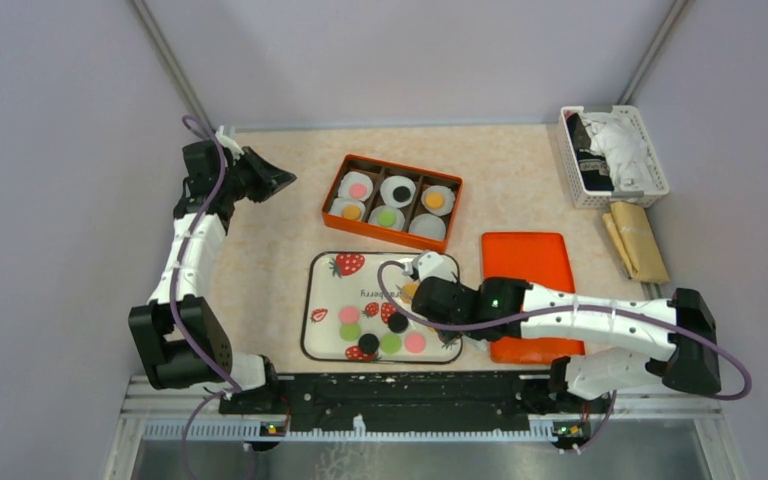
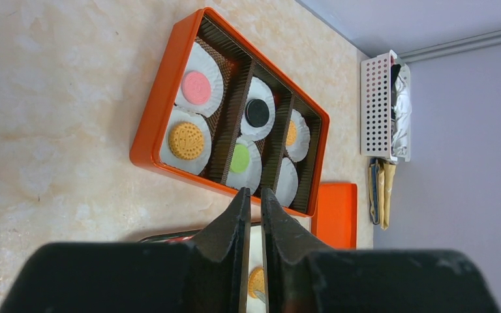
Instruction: Pack the cookies
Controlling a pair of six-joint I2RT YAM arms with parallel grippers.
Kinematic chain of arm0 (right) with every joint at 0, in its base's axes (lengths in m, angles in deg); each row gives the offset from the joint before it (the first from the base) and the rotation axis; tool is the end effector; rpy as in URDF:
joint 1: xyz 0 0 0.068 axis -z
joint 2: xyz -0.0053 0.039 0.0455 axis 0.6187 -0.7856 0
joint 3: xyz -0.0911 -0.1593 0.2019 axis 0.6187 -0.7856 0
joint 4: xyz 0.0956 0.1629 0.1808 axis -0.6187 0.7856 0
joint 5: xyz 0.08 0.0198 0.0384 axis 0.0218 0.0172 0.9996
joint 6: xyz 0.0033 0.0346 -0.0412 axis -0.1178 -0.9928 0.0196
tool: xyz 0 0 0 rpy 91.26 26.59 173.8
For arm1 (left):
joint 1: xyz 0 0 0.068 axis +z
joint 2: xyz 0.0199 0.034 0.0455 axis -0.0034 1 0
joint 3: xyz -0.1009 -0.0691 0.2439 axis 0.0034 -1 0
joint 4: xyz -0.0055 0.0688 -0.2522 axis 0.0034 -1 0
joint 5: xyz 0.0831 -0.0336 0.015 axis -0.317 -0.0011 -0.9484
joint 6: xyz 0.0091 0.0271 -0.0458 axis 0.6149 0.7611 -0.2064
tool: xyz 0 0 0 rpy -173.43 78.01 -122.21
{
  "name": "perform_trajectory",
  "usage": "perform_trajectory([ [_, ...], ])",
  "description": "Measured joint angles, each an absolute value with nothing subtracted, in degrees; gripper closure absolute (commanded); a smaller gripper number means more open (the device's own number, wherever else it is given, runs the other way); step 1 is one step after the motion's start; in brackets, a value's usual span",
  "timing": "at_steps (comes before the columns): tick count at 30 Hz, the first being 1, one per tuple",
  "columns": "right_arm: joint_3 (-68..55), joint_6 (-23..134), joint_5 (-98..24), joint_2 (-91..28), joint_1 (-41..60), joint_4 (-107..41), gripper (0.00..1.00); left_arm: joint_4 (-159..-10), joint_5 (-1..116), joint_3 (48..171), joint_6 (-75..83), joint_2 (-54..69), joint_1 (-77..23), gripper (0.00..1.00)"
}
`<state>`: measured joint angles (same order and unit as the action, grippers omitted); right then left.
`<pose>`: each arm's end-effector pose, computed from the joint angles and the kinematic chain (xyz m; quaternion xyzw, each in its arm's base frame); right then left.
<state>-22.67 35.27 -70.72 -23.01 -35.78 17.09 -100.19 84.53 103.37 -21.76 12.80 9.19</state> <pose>0.0811 0.2268 0.2707 -0.3337 0.8915 0.0289 0.3050 0.3177 0.0318 0.3224 -0.1820 0.8121 -0.3698 0.4130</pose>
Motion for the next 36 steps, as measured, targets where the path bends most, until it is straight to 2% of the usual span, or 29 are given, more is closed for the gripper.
perform_trajectory([
  [8,-25.44,29.59,-70.11,-19.4,-36.21,18.75,0.57,-100.16,84.56,103.37,-21.78,12.78,9.19,0.83],
  [19,-25.9,28.41,-67.48,-20.65,-36.83,17.79,0.55,-100.19,84.77,103.37,-21.76,12.62,9.19,0.83],
  [26,-25.79,27.99,-67.59,-21.85,-37.13,17.14,0.57,-100.16,85.12,103.24,-21.78,12.49,9.19,0.83],
  [30,-24.35,27.99,-69.21,-25.7,-37.17,17.18,0.62,-100.12,85.41,102.91,-21.76,12.49,9.19,0.83],
  [36,-20.77,28.95,-71.92,-31.03,-37.17,16.61,0.81,-100.16,85.58,102.45,-21.74,12.49,9.21,0.83],
])
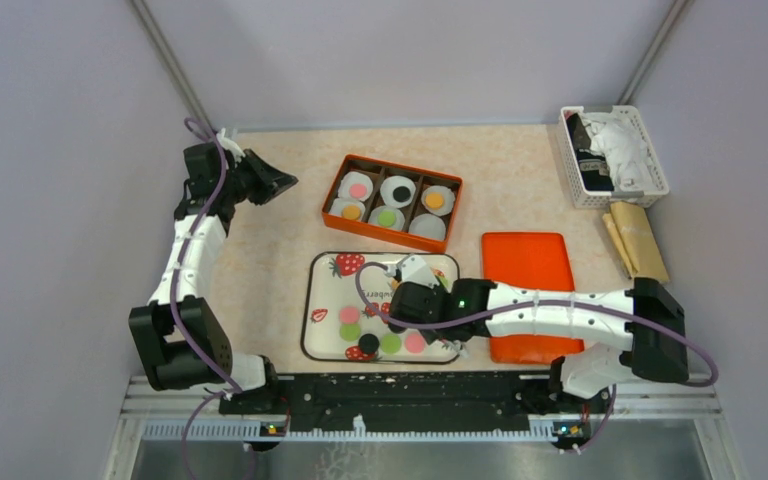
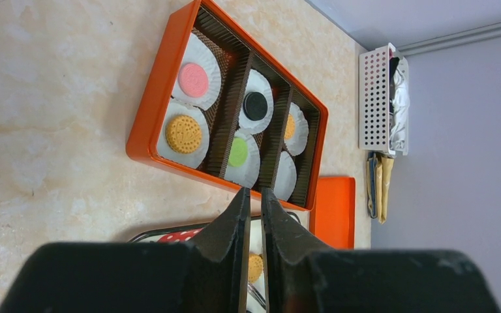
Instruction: Pack the cookies
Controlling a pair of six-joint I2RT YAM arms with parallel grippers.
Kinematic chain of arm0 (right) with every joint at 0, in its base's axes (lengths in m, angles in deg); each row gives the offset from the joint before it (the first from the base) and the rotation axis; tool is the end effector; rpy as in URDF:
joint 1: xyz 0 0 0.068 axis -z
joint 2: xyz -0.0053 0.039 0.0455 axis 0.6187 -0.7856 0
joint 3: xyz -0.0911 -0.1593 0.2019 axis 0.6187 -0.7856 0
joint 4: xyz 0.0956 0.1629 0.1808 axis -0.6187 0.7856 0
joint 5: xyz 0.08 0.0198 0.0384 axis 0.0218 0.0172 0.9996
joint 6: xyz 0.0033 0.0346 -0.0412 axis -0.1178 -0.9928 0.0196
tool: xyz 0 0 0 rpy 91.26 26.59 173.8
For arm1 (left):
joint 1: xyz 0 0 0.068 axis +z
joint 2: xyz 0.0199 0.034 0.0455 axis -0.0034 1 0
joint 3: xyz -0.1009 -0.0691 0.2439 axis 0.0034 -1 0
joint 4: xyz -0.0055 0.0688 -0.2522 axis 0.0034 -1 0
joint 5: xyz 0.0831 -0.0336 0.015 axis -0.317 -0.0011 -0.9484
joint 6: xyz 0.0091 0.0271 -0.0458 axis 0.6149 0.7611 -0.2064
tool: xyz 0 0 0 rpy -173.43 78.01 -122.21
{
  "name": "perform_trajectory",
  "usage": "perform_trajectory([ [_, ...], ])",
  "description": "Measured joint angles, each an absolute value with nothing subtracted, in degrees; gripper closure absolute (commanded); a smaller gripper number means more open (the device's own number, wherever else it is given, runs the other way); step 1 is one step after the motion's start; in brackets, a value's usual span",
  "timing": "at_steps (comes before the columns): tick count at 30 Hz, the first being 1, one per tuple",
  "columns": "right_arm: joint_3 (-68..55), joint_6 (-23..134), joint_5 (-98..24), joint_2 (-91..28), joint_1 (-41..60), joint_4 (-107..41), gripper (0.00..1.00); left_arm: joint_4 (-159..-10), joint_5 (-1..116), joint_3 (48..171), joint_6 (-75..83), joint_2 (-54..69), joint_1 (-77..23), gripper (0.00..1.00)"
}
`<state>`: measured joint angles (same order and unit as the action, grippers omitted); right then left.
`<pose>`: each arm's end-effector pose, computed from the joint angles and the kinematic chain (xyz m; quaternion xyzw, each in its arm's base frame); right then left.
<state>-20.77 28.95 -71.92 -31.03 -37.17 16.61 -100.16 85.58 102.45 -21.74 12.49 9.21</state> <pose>0.0824 0.2526 0.2484 -0.3060 0.9085 0.0037 0.2847 0.3155 0.0310 0.3188 -0.1792 0.8134 -0.3764 0.4058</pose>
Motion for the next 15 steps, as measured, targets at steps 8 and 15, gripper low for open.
perform_trajectory([
  [8,-14.36,31.23,-78.37,-31.64,-36.91,17.0,0.83,-100.14,85.58,102.41,-21.76,12.49,9.19,0.85],
  [15,-8.96,35.25,-82.72,-30.98,-31.54,14.08,0.83,-100.16,85.56,102.39,-21.72,12.52,9.19,0.84],
])
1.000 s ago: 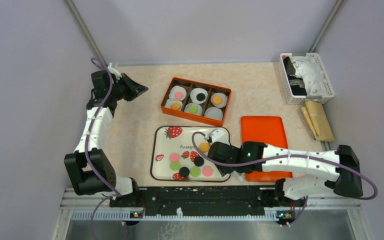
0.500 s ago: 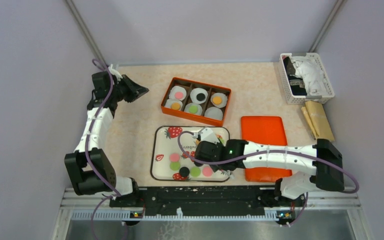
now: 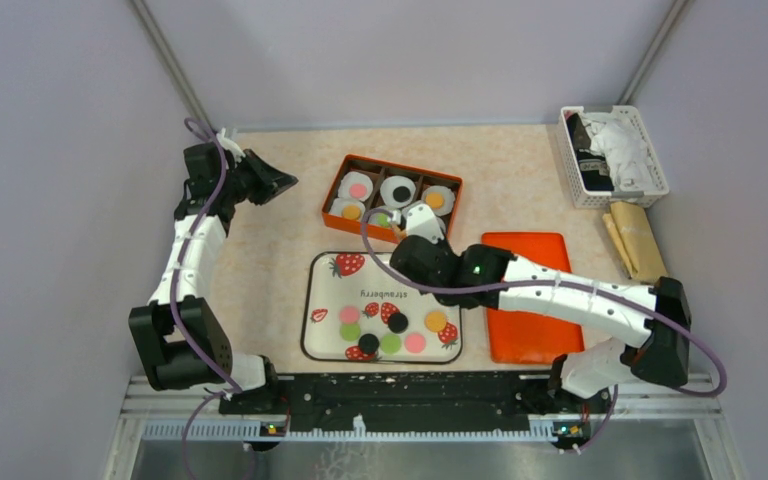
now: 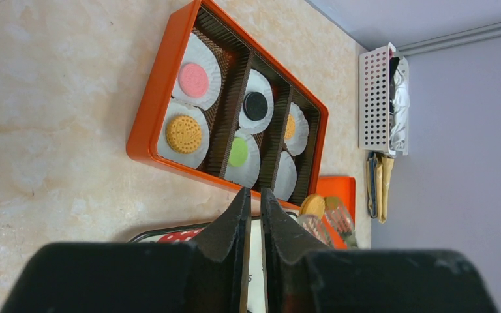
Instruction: Pack the cookies
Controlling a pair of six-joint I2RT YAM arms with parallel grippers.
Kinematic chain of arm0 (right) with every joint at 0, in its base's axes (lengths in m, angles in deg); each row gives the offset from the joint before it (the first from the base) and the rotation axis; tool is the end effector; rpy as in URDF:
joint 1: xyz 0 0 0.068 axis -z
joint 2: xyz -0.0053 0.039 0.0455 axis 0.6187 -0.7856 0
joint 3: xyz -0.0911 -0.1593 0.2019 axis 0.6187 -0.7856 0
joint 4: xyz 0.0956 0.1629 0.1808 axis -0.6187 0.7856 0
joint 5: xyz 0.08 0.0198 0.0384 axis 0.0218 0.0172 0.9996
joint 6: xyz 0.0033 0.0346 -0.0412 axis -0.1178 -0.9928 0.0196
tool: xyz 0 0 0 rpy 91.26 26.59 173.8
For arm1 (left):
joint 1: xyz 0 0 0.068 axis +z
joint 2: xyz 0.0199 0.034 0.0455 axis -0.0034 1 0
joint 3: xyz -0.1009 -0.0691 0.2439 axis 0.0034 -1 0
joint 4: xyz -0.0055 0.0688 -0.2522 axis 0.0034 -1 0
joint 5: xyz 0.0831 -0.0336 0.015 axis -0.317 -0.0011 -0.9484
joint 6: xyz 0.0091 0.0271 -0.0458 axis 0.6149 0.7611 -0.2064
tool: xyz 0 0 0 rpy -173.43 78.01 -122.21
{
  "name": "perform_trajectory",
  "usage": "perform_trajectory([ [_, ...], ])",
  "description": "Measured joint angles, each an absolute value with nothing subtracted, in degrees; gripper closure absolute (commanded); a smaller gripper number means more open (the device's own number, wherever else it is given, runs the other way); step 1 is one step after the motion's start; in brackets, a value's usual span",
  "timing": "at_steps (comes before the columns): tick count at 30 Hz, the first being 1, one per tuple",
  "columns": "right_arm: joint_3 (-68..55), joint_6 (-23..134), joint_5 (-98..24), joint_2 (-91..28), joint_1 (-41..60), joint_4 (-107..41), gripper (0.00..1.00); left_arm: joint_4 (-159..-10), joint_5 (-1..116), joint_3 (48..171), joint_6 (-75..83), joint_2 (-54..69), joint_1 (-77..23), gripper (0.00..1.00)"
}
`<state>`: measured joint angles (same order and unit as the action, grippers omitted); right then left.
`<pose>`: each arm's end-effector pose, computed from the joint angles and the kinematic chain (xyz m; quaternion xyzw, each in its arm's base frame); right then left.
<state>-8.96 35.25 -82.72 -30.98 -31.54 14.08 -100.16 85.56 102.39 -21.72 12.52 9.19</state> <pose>0.1195 0.2614 0.3156 -0.2404 0.8767 0.0041 0.4167 0.3156 0.0309 0.3182 -0.1793 0.8137 -0.3762 0.4052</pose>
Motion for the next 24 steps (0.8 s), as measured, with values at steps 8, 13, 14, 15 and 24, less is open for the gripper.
perform_trajectory([
  [8,-8.99,40.19,-82.74,-30.74,-20.5,9.27,0.83,-99.79,85.82,102.39,-21.74,13.08,9.19,0.85],
  [13,-10.32,41.61,-81.17,-31.09,-18.38,5.94,0.83,-99.77,85.8,102.39,-21.74,13.67,9.19,0.84],
  [14,-10.8,41.74,-80.71,-31.31,-18.2,5.49,0.82,-99.79,85.8,102.39,-21.74,13.67,9.19,0.84],
  [15,-11.48,41.76,-80.34,-31.57,-18.12,4.96,0.82,-99.77,85.8,102.39,-21.74,13.67,9.19,0.84],
  [24,-15.65,41.65,-78.28,-33.83,-17.85,3.91,0.72,-99.77,85.78,102.39,-21.76,13.67,9.19,0.8],
])
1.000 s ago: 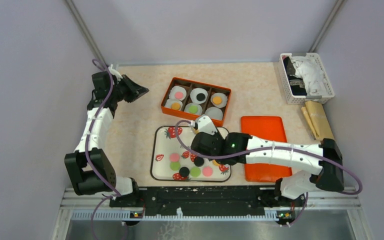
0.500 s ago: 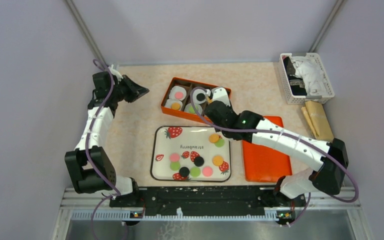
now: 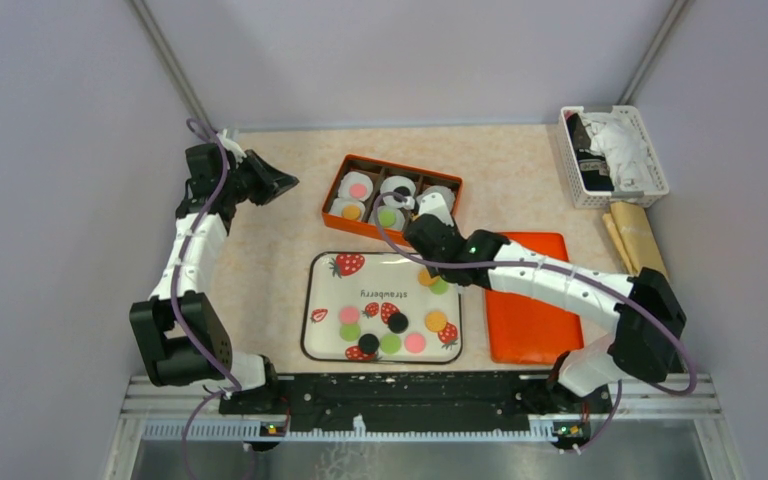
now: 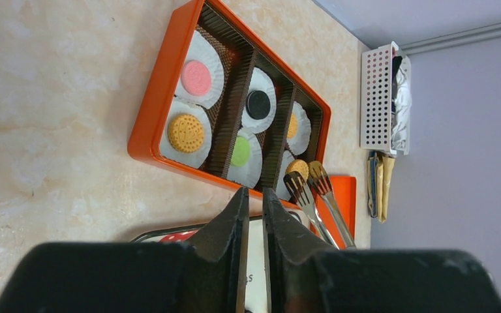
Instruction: Pack the cookies
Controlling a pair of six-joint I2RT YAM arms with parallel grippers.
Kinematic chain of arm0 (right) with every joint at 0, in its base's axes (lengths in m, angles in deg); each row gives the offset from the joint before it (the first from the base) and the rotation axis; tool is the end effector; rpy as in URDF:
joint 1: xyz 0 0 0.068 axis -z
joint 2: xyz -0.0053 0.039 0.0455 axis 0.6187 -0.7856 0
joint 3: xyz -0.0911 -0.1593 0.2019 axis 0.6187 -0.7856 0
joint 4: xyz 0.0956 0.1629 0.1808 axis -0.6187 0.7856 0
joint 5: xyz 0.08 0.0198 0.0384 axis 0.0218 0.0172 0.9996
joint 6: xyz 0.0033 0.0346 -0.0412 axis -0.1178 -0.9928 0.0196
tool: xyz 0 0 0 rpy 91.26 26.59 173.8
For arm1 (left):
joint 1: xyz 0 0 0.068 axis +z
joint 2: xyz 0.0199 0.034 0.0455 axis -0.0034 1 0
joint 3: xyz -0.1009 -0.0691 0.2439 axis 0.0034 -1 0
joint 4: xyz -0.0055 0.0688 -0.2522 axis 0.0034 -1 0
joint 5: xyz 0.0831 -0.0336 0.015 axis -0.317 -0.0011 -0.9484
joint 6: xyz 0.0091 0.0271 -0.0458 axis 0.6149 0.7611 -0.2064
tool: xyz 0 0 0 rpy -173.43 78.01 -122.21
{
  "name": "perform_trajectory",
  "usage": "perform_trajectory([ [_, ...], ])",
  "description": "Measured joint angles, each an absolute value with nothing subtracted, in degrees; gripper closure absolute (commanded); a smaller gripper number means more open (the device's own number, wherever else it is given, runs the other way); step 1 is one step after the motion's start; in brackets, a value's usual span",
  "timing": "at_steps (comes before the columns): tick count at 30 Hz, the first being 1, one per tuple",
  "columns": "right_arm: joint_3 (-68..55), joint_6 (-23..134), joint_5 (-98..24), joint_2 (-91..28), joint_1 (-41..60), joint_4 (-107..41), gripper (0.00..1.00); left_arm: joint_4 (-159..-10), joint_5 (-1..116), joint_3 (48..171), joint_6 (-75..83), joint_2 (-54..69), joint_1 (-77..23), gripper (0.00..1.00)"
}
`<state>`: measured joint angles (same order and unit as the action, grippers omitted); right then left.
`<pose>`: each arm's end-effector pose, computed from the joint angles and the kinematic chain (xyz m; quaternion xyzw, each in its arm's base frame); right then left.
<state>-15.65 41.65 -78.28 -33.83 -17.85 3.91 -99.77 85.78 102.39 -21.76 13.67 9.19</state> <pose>0.1849 0.2399 0.2747 -0.1961 0.8966 -0.0353 0.3955 0.3199 0.0315 0.3129 -0.1815 0.8158 -0.3775 0.3988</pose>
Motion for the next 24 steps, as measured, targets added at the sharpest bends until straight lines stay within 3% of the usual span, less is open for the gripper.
perform_trajectory([
  [5,-15.7,41.63,-78.39,-35.49,-17.74,3.78,0.7,-99.82,85.78,102.39,-21.76,13.67,9.19,0.77],
  [8,-15.7,41.57,-78.54,-36.69,-17.46,3.65,0.59,-99.99,85.78,102.39,-21.74,13.67,9.19,0.76],
  [18,-15.7,41.5,-79.42,-37.02,-17.35,2.91,0.58,-100.21,85.78,102.39,-21.72,13.67,9.19,0.75],
  [20,-15.7,41.52,-79.42,-37.02,-17.35,2.71,0.53,-100.21,85.78,102.39,-21.72,13.67,9.19,0.75],
  [24,-15.7,41.57,-79.46,-37.02,-17.35,2.43,0.52,-100.21,85.78,102.39,-21.72,13.67,9.19,0.75],
])
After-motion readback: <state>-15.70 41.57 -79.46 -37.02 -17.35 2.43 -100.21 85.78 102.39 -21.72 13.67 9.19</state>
